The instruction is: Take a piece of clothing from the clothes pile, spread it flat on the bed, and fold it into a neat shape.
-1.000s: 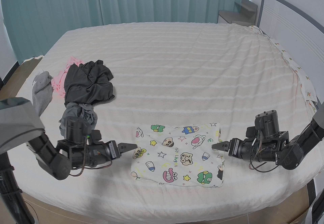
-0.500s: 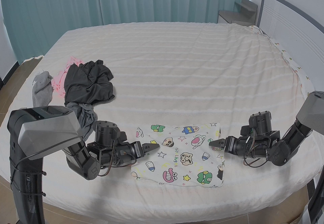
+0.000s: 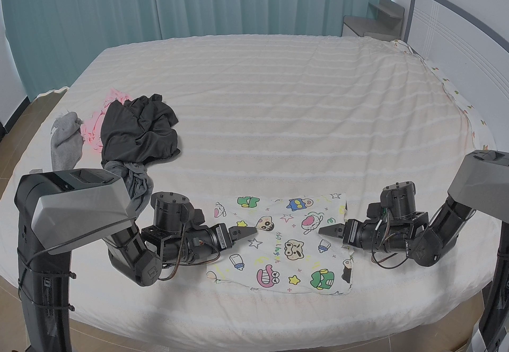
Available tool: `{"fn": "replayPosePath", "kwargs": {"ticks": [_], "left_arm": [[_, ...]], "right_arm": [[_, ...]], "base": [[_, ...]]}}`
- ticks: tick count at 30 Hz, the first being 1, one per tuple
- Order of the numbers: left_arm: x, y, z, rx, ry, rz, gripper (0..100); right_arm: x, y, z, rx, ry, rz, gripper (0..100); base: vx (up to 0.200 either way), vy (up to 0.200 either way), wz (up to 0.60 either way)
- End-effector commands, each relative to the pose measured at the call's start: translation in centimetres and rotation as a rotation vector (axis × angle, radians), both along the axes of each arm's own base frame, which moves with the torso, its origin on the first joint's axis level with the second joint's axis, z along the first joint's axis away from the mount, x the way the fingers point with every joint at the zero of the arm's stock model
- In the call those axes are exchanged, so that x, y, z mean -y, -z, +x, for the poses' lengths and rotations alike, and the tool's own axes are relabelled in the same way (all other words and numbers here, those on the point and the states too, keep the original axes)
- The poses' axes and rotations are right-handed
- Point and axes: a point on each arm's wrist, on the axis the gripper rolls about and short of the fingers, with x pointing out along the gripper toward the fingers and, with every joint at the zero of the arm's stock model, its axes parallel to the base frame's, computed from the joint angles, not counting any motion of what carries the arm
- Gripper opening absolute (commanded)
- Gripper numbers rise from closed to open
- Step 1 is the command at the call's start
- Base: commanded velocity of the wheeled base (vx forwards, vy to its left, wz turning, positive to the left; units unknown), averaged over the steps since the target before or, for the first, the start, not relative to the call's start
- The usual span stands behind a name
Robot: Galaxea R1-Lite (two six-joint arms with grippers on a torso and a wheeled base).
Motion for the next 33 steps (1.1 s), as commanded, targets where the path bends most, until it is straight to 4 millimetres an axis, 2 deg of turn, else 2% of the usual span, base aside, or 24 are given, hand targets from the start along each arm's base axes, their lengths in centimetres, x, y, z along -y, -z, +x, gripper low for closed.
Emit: {"fn": "replayPosePath", "kwargs": {"ticks": [1,4,10,18,26,33], "left_arm": [[0.3,-0.2,-0.2,0.003,0.009,-0.002,0],[0.3,-0.1,-0.4,-0.003,0.011,0.003,0],[0.1,-1.0,-1.1,0.004,0.014,-0.001,0],[0.2,-2.4,-1.8,0.030,0.013,-0.002,0],[1.1,-2.4,-2.4,0.029,-0.007,0.029,0],[1.6,-3.6,-2.6,0.009,0.005,0.038,0]], "right_arm": [[-0.9,1.3,0.7,-0.016,-0.017,-0.004,0],[-1.4,1.3,1.1,-0.006,-0.027,-0.001,0],[-2.4,0.6,0.3,-0.006,-0.048,0.023,0],[-2.4,-2.2,-0.4,0.016,-0.016,0.099,0],[-2.1,-2.4,-0.8,0.013,-0.018,0.104,0],[-2.1,-2.5,-0.8,0.014,-0.019,0.103,0]], "base": [[0.000,0.000,0.00],[0.000,0.000,0.00],[0.000,0.000,0.00],[0.000,0.000,0.00],[0.000,0.000,0.00],[0.000,-0.029,0.00]]}}
